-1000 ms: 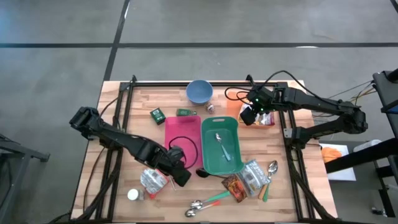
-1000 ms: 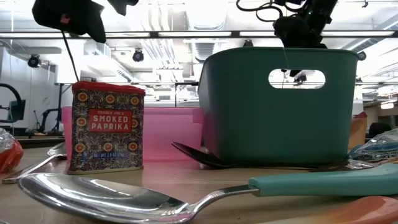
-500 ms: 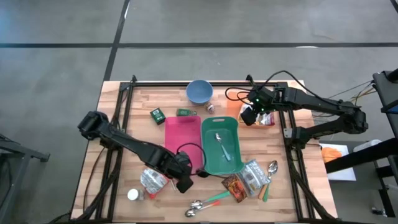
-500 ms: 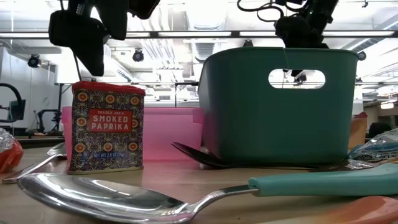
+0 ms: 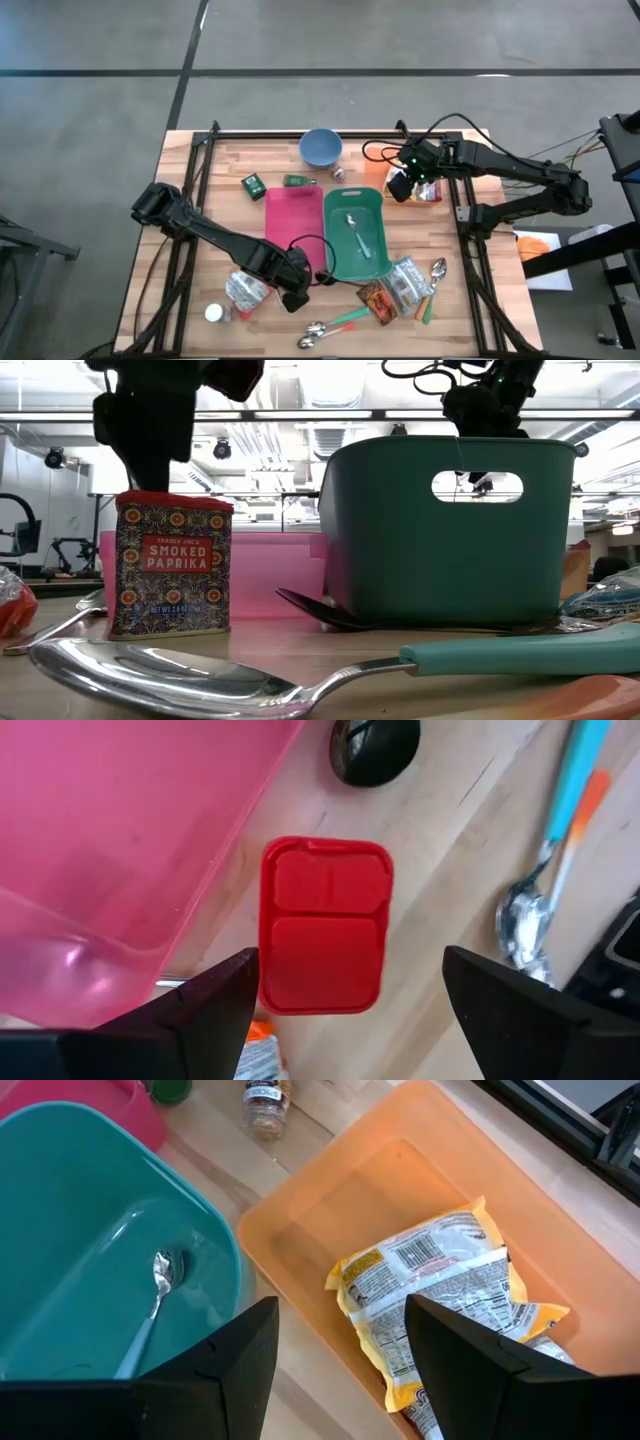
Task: Pick & Place Food Item
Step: Put the red spice can into the red bin
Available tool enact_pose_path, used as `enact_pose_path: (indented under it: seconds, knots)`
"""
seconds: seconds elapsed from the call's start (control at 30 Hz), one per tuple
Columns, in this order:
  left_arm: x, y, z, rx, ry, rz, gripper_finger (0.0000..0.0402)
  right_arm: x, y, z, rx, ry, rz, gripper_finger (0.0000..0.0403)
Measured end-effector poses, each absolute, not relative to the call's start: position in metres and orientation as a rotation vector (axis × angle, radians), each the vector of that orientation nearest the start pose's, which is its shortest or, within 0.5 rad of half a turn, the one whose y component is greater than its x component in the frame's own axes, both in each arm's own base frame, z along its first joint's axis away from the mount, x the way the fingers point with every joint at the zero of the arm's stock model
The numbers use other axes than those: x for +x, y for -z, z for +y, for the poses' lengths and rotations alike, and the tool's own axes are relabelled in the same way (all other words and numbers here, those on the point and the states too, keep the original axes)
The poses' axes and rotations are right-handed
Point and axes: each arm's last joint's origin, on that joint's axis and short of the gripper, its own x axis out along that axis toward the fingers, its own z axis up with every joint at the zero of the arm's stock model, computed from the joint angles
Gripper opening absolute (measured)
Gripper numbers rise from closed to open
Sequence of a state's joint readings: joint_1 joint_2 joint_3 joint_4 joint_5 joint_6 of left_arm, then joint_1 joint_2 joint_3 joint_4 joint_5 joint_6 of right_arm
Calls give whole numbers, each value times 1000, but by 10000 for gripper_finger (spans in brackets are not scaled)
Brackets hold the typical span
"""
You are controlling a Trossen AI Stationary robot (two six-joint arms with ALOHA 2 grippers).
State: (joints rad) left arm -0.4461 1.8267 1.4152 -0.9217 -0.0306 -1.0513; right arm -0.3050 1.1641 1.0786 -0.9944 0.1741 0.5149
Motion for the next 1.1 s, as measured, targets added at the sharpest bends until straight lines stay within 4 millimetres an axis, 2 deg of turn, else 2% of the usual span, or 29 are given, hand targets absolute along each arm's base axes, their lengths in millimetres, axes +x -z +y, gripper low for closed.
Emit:
enact_pose_path:
  seconds: [0.37,0.97,1.1]
  knots:
    - [322,-216,-153,-503,-332,1331,319,199,-300,-68,521,701,956,215]
    - [324,-195,-154,-429,-302,1370,319,199,-300,-67,537,688,961,215]
    - [324,-195,-154,-423,-307,1365,306,199,-300,-67,538,687,962,215]
